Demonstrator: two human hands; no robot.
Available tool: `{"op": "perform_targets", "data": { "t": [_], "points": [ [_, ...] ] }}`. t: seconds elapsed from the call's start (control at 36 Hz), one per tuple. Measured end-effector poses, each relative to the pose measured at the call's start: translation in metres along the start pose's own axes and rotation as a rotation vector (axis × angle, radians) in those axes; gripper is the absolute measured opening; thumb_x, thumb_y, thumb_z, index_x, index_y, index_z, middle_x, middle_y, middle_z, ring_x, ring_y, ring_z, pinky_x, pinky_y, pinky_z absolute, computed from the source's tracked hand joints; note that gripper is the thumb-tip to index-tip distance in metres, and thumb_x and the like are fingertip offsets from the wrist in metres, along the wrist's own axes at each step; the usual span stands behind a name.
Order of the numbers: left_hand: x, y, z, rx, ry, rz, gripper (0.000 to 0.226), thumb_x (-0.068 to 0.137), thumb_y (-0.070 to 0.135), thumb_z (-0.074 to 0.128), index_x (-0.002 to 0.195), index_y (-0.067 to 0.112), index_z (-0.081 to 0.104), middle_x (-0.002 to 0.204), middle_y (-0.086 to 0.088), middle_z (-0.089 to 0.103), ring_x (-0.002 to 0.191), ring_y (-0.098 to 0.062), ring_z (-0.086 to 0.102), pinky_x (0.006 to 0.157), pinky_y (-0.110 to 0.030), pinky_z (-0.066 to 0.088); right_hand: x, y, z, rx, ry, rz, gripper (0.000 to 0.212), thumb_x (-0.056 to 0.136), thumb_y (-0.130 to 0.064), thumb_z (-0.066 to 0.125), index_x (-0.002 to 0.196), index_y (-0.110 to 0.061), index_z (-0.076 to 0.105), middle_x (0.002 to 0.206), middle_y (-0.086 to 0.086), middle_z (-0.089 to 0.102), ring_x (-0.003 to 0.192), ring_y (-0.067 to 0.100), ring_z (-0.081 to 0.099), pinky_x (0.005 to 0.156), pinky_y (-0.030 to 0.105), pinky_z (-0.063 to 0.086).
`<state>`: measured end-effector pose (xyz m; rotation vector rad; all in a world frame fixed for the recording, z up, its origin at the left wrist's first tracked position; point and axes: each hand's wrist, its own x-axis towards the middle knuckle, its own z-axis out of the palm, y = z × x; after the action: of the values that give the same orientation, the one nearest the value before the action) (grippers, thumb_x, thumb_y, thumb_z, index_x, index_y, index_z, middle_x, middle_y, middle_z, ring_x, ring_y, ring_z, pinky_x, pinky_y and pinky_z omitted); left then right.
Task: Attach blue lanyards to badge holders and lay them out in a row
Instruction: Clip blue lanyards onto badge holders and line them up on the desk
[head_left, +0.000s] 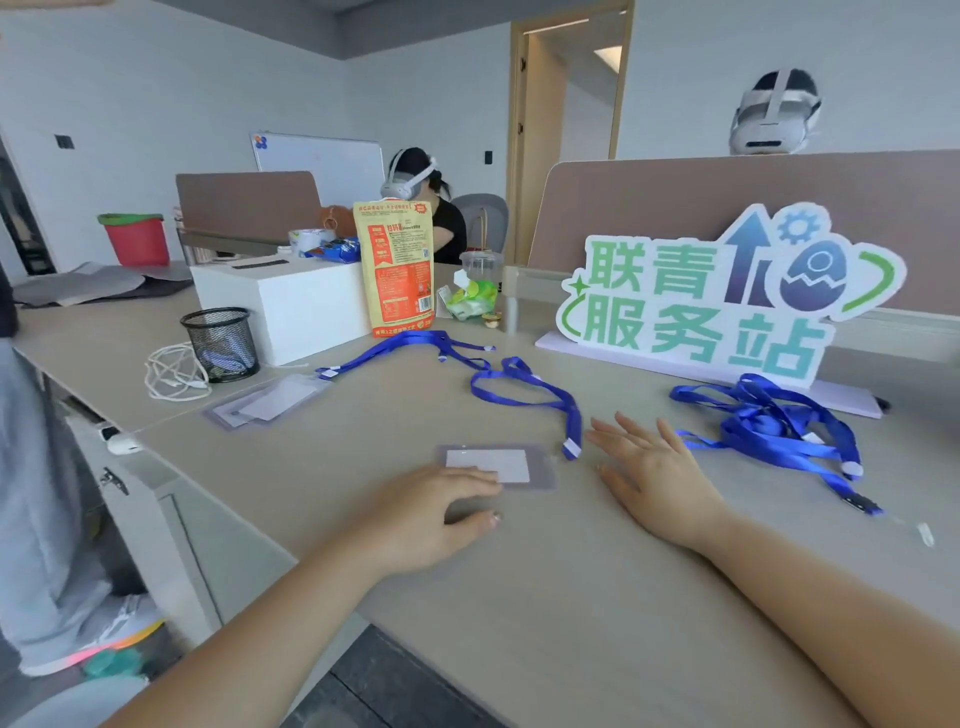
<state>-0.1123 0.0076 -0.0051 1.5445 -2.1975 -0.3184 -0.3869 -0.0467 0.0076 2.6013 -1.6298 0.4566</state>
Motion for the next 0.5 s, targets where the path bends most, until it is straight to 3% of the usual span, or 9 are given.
{"op": "perform_targets", "data": {
  "t": [0.08,0.19,0.28,0.33,0.42,0.5],
  "points": [
    [-0.006,0.016,0.008,-0.073,0.005,0.049,0.058,0.072,0.071,0.043,0.116,0.04,0.063,0.125,0.038,0.051,0.119,0.017,0.043,0.106,-0.022,0.037,-0.01,-0.001,-0.001,0.11,-0.055,-0.035,0.039,0.099,-0.028,0.037,0.137,-0.03,0.042,0.149,-0.013,0.036,0.142,0.008,0.023,0.117,0.037,0.002],
    [0.001,0.036,0.016,-0.093,0.062,0.068,0.041,0.075,0.062,0.053,0.099,0.033,0.067,0.106,0.026,0.061,0.105,0.006,0.054,0.094,-0.03,0.046,-0.027,0.003,-0.003,0.158,-0.044,-0.049,0.022,0.098,-0.033,0.038,0.112,-0.034,0.056,0.121,-0.024,0.056,0.114,-0.001,0.047,0.115,0.039,0.011],
    [0.013,0.058,0.023,-0.045,0.045,0.068,0.024,0.081,0.046,0.064,0.101,0.032,0.066,0.104,0.019,0.055,0.104,-0.004,0.053,0.092,-0.033,0.046,-0.044,0.011,-0.004,0.093,0.071,-0.142,0.014,0.094,-0.027,0.044,0.092,-0.032,0.056,0.092,-0.027,0.058,0.085,-0.004,0.048,0.091,0.028,0.03],
    [0.023,0.076,0.029,-0.066,0.009,0.092,0.025,0.082,0.042,0.067,0.104,0.032,0.065,0.105,0.019,0.051,0.104,-0.007,0.053,0.092,-0.033,0.046,-0.059,0.018,-0.009,0.085,0.152,-0.182,0.011,0.09,-0.026,0.049,0.082,-0.03,0.056,0.077,-0.024,0.056,0.071,-0.003,0.043,0.074,0.024,0.033],
    [0.041,0.103,0.042,-0.14,-0.056,0.141,0.025,0.08,0.041,0.07,0.103,0.035,0.066,0.103,0.018,0.051,0.099,-0.007,0.054,0.092,-0.035,0.046,-0.078,0.035,-0.016,0.113,0.209,-0.102,0.01,0.086,-0.028,0.059,0.091,-0.029,0.068,0.085,-0.016,0.066,0.079,0.007,0.054,0.071,0.018,0.034],
    [0.057,0.126,0.058,-0.193,-0.061,0.138,0.024,0.074,0.048,0.068,0.096,0.04,0.067,0.095,0.023,0.053,0.096,0.001,0.055,0.098,-0.039,0.042,-0.087,0.049,-0.02,0.195,0.177,0.068,0.012,0.086,-0.033,0.064,0.097,-0.035,0.069,0.091,-0.01,0.062,0.089,0.013,0.053,0.08,0.028,0.041]
  ]
}}
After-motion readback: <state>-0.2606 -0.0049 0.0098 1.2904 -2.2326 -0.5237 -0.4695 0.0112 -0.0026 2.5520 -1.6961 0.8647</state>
